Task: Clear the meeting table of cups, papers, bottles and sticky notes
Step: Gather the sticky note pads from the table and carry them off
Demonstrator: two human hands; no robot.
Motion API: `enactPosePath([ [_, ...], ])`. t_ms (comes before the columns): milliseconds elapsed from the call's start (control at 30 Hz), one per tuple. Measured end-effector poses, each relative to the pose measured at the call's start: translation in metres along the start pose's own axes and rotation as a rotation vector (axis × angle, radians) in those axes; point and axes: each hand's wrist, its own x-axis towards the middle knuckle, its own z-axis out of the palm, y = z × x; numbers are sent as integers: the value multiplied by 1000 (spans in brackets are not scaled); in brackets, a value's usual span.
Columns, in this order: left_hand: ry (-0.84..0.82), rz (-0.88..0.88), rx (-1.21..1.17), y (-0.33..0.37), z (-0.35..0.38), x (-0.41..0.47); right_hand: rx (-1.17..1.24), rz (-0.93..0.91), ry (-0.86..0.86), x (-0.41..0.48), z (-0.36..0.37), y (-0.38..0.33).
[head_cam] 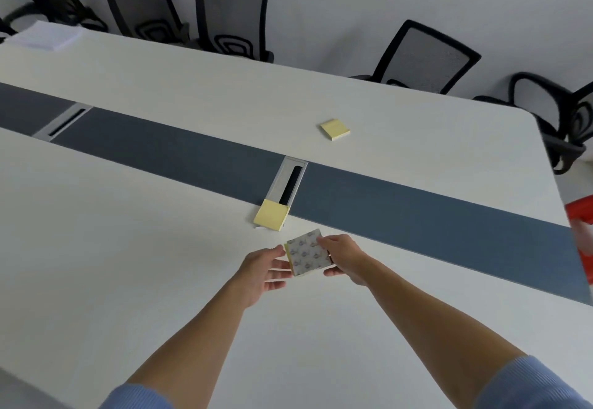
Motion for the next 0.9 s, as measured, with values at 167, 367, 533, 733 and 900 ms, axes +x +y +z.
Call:
enactPosePath([
  [167,-15,2,9,53,-47,61,-43,69,-118,63,29,-50],
  [367,3,81,329,115,-77,146,-138,104,115,149,0,-101],
  [533,-13,216,739,144,-76,183,-259,86,394,222,-67,-152],
  [733,11,306,830,138,-79,217,-487,16,634,306,-114,-209],
  [900,-12,322,838,134,-81,229,-605,113,627,371,-119,-207],
])
